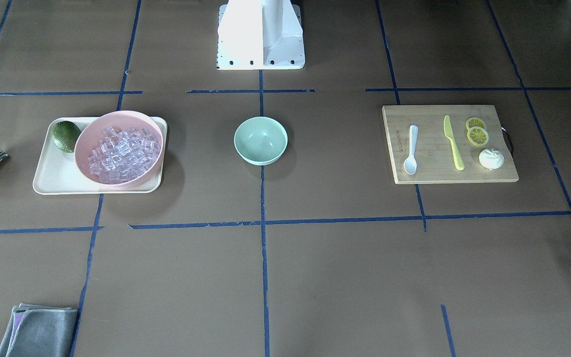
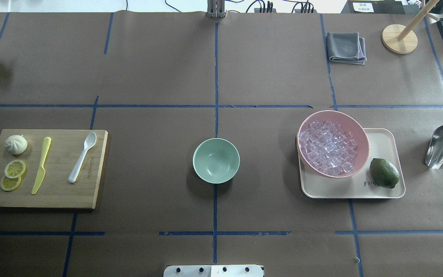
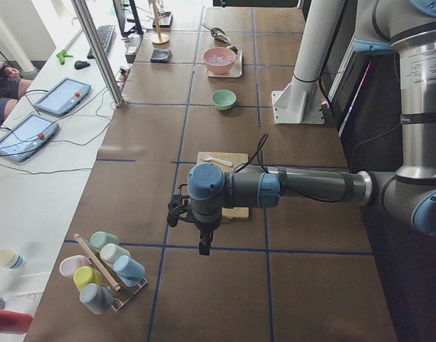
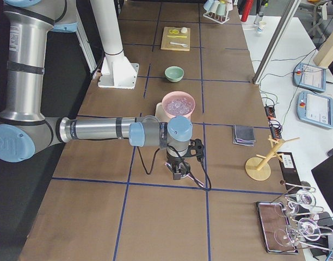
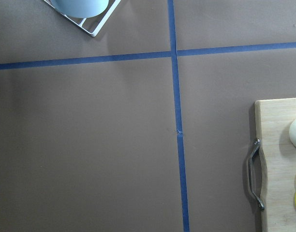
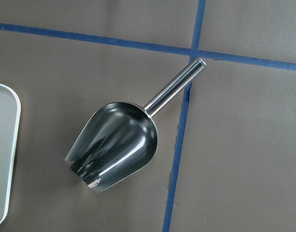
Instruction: Put spoon and ice into bowl
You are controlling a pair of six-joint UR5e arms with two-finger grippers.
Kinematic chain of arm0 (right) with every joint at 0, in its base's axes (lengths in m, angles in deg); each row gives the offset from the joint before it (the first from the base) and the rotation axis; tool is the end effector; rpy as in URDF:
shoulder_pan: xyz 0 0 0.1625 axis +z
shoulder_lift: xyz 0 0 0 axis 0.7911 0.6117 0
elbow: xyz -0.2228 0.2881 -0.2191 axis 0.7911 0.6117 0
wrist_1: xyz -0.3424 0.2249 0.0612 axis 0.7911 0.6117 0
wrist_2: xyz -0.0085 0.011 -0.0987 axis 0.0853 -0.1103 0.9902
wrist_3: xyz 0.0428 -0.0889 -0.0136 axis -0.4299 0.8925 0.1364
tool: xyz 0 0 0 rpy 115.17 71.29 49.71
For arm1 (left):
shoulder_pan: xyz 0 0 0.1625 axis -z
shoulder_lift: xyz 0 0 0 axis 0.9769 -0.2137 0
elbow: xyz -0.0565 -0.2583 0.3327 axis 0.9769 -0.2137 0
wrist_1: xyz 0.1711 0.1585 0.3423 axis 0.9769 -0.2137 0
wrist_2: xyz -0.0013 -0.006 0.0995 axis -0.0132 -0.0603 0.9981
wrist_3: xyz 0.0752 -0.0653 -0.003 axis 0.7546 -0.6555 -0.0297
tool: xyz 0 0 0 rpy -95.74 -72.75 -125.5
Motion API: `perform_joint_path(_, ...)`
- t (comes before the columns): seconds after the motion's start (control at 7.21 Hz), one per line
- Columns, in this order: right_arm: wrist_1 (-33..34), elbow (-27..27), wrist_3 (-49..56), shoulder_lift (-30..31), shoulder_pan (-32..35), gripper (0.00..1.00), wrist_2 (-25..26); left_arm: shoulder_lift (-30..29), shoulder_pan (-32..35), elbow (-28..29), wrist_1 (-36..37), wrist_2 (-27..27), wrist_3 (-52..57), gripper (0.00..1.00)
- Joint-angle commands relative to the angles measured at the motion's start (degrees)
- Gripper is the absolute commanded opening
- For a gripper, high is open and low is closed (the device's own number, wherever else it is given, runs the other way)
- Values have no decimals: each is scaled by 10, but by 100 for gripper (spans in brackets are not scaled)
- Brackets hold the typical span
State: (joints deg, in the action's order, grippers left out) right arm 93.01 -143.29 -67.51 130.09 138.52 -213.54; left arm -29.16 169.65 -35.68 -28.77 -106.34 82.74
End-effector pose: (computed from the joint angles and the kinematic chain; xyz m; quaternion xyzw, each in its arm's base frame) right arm 0.0342 -0.4296 0.6194 0.0176 -0.3860 -0.0681 0.9198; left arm -0.0774 -0.4197 0.6244 0.0299 0.3818 0.0391 0.9230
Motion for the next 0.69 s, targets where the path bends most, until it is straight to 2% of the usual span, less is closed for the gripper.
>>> perform_joint_path(0.0, 1, 0, 0, -1, 0, 100, -2, -1, -27, -4, 0, -2, -6, 100)
perform_joint_path(0.28, 1, 2, 0, -1, 0, 100, -1, -67, -28, 8, -26, -4, -6, 100)
perform_joint_path(0.55, 0, 3, 1, -1, 0, 100, 1, -83, -50, 12, -57, -7, -6, 100)
